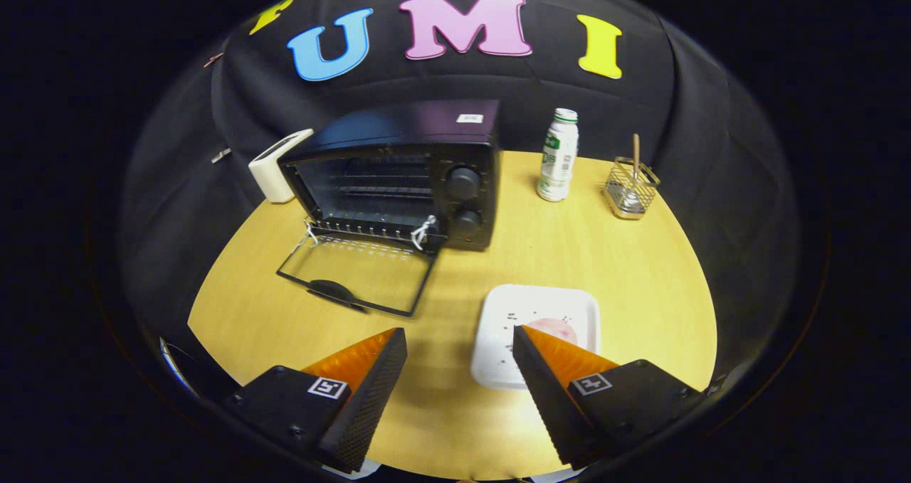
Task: Open the toaster oven, put the food inside, and close the toaster oven door.
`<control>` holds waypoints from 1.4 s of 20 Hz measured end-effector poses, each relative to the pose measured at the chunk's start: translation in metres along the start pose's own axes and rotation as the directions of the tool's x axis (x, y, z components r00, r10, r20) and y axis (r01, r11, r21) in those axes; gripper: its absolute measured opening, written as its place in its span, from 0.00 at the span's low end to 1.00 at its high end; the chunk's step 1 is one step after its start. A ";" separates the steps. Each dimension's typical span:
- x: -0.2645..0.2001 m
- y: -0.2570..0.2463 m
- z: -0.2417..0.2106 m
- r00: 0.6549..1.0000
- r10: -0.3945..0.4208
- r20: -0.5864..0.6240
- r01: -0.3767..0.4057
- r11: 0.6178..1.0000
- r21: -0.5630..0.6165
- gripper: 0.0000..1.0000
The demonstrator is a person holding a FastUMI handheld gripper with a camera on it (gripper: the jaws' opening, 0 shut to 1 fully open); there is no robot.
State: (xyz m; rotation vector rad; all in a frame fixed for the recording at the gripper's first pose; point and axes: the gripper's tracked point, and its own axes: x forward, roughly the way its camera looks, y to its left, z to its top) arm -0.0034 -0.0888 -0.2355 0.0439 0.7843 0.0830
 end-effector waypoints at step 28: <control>0.069 -0.164 -0.083 0.954 -0.067 -0.291 0.085 0.995 0.050 0.98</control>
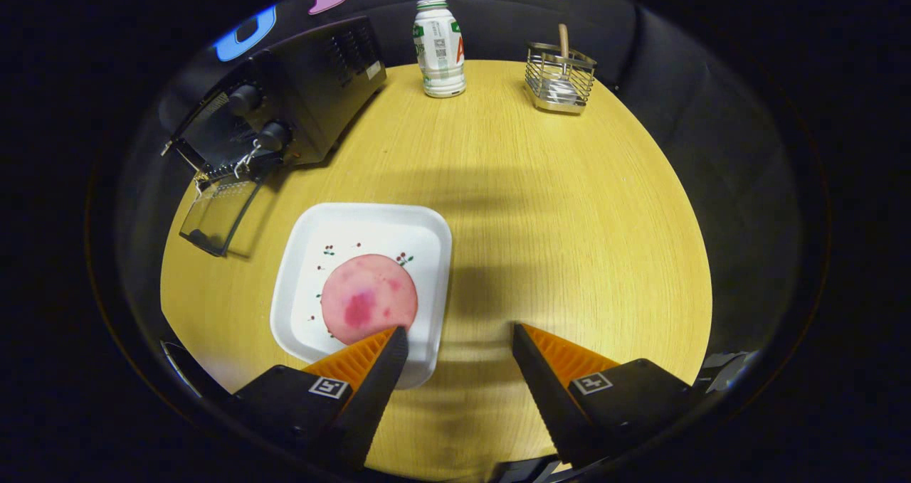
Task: Open the toaster oven, put the food inside, and close the toaster oven door.
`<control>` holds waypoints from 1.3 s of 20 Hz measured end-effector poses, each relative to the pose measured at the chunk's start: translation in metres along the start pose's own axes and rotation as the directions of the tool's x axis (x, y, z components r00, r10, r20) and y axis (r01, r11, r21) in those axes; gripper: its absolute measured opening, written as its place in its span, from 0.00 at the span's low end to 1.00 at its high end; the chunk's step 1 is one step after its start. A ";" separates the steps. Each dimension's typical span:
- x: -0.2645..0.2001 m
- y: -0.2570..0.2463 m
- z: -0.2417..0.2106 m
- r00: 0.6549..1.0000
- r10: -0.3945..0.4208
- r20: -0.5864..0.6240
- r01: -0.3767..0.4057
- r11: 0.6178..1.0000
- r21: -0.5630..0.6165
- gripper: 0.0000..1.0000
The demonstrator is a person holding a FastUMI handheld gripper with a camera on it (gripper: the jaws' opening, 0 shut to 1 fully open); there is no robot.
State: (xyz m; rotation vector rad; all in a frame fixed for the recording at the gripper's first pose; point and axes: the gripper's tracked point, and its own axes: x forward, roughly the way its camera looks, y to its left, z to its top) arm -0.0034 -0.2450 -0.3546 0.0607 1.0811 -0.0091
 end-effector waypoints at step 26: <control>0.000 0.038 -0.015 0.965 0.240 -0.109 -0.222 0.962 0.159 0.05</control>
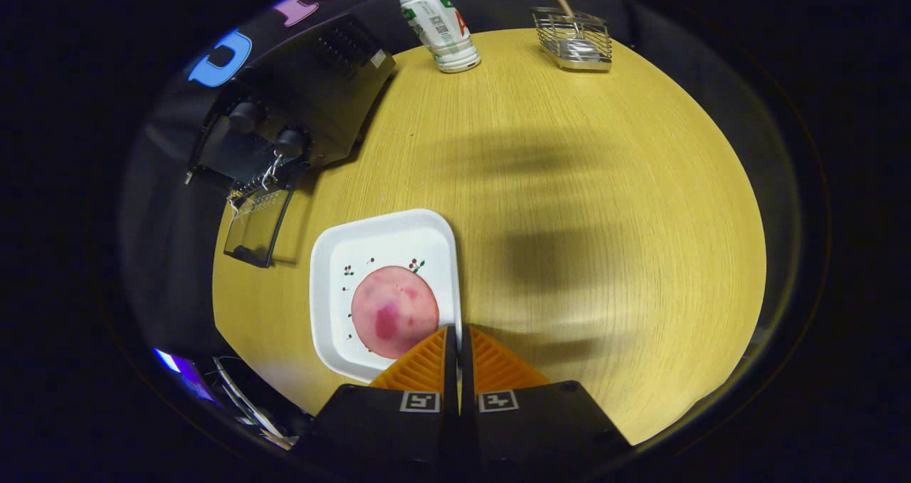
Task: Open the toaster oven, put the food inside, and close the toaster oven door.
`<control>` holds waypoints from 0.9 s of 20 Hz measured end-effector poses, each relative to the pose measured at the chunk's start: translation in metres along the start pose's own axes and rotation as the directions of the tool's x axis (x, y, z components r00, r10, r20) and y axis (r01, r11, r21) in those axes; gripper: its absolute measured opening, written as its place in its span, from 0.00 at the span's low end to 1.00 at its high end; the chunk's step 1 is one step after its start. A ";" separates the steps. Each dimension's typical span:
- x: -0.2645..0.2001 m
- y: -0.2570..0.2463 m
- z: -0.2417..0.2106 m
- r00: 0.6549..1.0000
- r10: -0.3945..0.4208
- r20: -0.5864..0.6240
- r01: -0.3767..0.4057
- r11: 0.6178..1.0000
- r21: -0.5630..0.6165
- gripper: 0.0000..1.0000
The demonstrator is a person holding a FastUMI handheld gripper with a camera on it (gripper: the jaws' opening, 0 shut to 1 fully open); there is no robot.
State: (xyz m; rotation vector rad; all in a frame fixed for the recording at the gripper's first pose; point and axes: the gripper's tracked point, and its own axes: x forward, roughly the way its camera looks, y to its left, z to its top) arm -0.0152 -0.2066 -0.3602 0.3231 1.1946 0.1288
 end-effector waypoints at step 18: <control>-0.049 0.020 -0.002 0.942 0.284 0.181 -0.337 0.795 0.505 0.05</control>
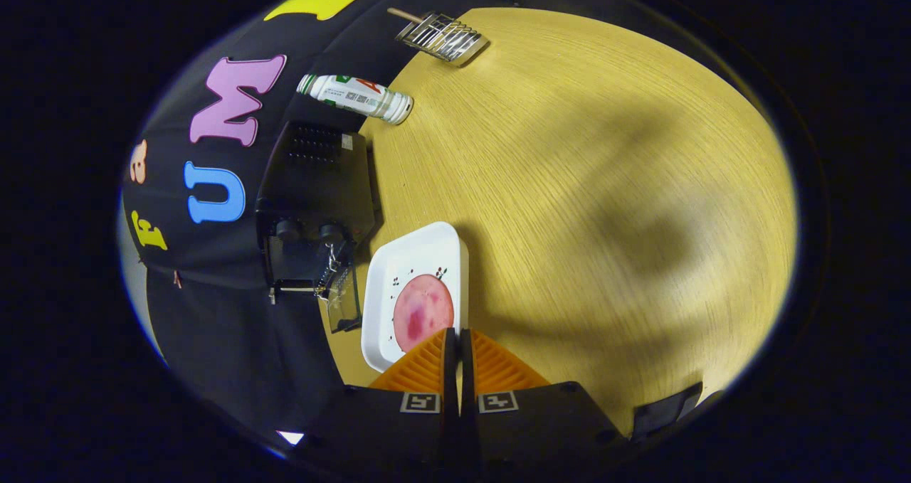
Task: Open the toaster oven, put the food inside, and close the toaster oven door.
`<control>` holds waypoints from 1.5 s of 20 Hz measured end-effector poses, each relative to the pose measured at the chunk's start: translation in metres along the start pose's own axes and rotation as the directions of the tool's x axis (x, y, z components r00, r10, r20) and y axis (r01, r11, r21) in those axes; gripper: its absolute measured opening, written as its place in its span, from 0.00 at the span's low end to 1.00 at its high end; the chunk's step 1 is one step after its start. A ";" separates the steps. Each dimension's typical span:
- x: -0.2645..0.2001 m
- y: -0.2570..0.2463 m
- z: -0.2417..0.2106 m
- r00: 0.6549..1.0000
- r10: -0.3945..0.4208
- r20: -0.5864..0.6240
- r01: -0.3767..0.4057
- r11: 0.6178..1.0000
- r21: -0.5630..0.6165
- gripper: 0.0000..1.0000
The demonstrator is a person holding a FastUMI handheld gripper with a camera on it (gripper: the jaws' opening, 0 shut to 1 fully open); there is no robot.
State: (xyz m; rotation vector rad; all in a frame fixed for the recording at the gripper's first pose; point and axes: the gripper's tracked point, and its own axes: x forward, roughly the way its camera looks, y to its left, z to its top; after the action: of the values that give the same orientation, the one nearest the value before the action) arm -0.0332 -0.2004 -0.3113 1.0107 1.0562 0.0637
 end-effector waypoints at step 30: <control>0.106 0.217 -0.089 0.963 0.138 0.231 -0.186 0.962 0.200 0.05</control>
State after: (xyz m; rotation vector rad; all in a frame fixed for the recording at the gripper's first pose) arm 0.0440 0.0345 -0.2386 1.2755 0.7919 -0.0296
